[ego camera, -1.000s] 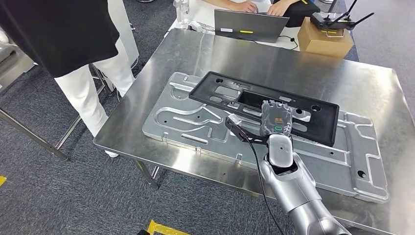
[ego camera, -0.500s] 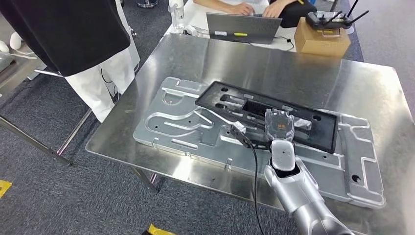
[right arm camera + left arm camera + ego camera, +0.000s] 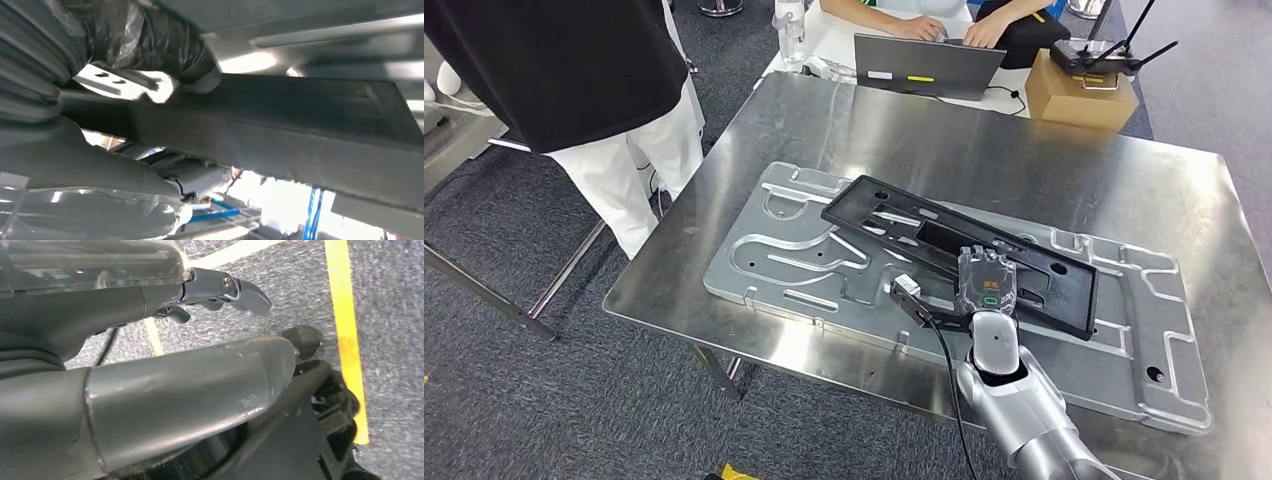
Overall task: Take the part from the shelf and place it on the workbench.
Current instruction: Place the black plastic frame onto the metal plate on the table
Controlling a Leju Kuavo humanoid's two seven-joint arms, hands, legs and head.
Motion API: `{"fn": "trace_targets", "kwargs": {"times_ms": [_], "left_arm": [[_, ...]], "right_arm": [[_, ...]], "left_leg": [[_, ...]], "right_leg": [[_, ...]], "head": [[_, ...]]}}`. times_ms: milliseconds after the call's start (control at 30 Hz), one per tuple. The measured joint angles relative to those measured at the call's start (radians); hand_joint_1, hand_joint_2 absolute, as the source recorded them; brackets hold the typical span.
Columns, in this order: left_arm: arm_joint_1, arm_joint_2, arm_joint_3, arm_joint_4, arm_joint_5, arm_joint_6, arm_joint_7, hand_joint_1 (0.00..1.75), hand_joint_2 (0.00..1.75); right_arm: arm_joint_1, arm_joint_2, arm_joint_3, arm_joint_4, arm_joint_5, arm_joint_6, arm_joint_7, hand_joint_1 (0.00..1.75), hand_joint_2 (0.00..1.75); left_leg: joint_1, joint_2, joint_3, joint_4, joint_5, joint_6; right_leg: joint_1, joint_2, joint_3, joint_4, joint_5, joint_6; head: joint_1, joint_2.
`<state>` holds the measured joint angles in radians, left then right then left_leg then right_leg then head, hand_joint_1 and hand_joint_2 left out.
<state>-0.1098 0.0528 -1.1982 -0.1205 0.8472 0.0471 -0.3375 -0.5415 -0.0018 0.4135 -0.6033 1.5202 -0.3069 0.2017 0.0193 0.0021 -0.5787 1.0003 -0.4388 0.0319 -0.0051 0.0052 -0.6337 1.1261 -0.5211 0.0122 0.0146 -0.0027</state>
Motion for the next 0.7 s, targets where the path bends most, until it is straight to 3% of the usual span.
{"fn": "trace_targets", "kwargs": {"times_ms": [67, 100, 133, 167, 233, 300, 400, 467, 567, 600, 633, 667, 700], "left_arm": [[0.002, 0.0, 0.0, 0.0, 0.006, -0.002, -0.005, 0.0, 0.0], [0.004, 0.0, 0.0, 0.0, 0.009, -0.002, -0.006, 0.0, 0.0], [0.005, 0.0, 0.0, 0.0, 0.012, -0.002, -0.007, 0.0, 0.0], [0.006, 0.0, 0.0, 0.0, 0.014, -0.002, -0.008, 0.0, 0.0], [0.006, -0.001, 0.0, 0.0, 0.018, -0.002, -0.009, 0.0, 0.0], [0.005, -0.001, 0.0, 0.0, 0.021, -0.002, -0.011, 0.0, 0.0], [0.006, -0.001, 0.0, 0.0, 0.028, -0.003, -0.014, 0.0, 0.0], [0.006, -0.001, 0.0, 0.0, 0.031, -0.003, -0.015, 0.0, 0.0], [0.009, -0.001, 0.0, 0.0, 0.033, -0.004, -0.016, 0.0, 0.0], [0.011, -0.001, 0.0, 0.0, 0.034, -0.004, -0.016, 0.0, 0.0], [0.014, -0.001, 0.0, 0.0, 0.036, -0.004, -0.016, 0.0, 0.0], [0.016, -0.001, 0.0, 0.0, 0.037, -0.004, -0.016, 0.0, 0.0], [0.016, -0.001, 0.0, 0.0, 0.038, -0.004, -0.016, 0.0, 0.0]], "right_arm": [[0.011, 0.004, 0.0, 0.011, -0.001, -0.013, -0.002, 0.0, 0.0], [0.015, 0.005, -0.001, 0.015, -0.001, -0.018, -0.002, 0.0, 0.0], [0.017, 0.006, -0.001, 0.017, -0.001, -0.021, -0.003, 0.0, 0.0], [0.018, 0.006, -0.002, 0.018, -0.001, -0.023, -0.004, 0.0, 0.0], [0.019, 0.006, -0.006, 0.019, -0.001, -0.025, -0.009, 0.0, 0.0], [0.021, 0.009, -0.009, 0.019, 0.0, -0.025, -0.013, 0.0, 0.0], [0.024, 0.015, -0.01, 0.018, 0.002, -0.027, -0.017, 0.0, 0.0], [0.027, 0.02, -0.012, 0.018, 0.003, -0.03, -0.018, 0.0, 0.0], [0.038, 0.027, -0.013, 0.017, 0.005, -0.034, -0.02, 0.0, 0.0], [0.043, 0.029, -0.013, 0.018, 0.006, -0.035, -0.02, 0.0, 0.0], [0.048, 0.031, -0.013, 0.018, 0.006, -0.036, -0.021, 0.0, 0.0], [0.054, 0.032, -0.013, 0.018, 0.006, -0.036, -0.021, 0.0, 0.0], [0.059, 0.033, -0.013, 0.018, 0.007, -0.037, -0.021, 0.0, 0.0]], "left_leg": [[0.0, 0.004, 0.001, -0.001, -0.001, 0.003], [0.0, 0.006, 0.002, 0.0, -0.002, 0.004], [0.0, 0.007, 0.004, 0.0, -0.003, 0.003], [0.001, 0.008, 0.007, 0.0, -0.004, 0.001], [0.0, 0.009, 0.015, 0.0, -0.009, -0.005], [-0.003, 0.009, 0.02, 0.001, -0.012, -0.016], [0.0, 0.009, 0.022, 0.001, -0.014, -0.036], [0.002, 0.007, 0.008, 0.038, -0.042, -0.044], [0.004, 0.006, -0.074, 0.22, -0.137, -0.052], [0.004, 0.006, -0.097, 0.269, -0.152, -0.053], [0.004, 0.006, -0.105, 0.284, -0.147, -0.053], [0.003, 0.005, -0.092, 0.256, -0.121, -0.051], [0.003, 0.006, -0.063, 0.192, -0.083, -0.047]], "right_leg": [[-0.003, 0.0, -0.064, 0.131, -0.06, 0.007], [-0.005, -0.001, -0.085, 0.17, -0.069, 0.009], [-0.007, -0.001, -0.087, 0.173, -0.058, 0.011], [-0.01, -0.002, -0.066, 0.132, -0.028, 0.011], [-0.01, -0.004, 0.01, -0.011, 0.037, 0.008], [-0.006, -0.004, 0.056, -0.1, 0.063, 0.001], [-0.002, -0.003, 0.061, -0.113, 0.066, -0.016], [-0.007, -0.004, 0.065, -0.121, 0.071, -0.03], [-0.005, -0.007, 0.065, -0.124, 0.073, -0.04], [-0.004, -0.006, 0.065, -0.123, 0.073, -0.041], [-0.003, -0.005, 0.065, -0.123, 0.072, -0.041], [-0.002, -0.004, 0.065, -0.121, 0.071, -0.041], [-0.001, -0.003, 0.066, -0.12, 0.07, -0.039]], "head": [[0.0, 0.0], [0.0, 0.0], [0.001, 0.0], [0.001, 0.0], [0.0, 0.0], [0.0, 0.0], [0.0, 0.0], [0.0, 0.0], [-0.001, 0.0], [-0.001, 0.0], [-0.001, 0.0], [-0.001, 0.0], [-0.001, 0.0]]}}
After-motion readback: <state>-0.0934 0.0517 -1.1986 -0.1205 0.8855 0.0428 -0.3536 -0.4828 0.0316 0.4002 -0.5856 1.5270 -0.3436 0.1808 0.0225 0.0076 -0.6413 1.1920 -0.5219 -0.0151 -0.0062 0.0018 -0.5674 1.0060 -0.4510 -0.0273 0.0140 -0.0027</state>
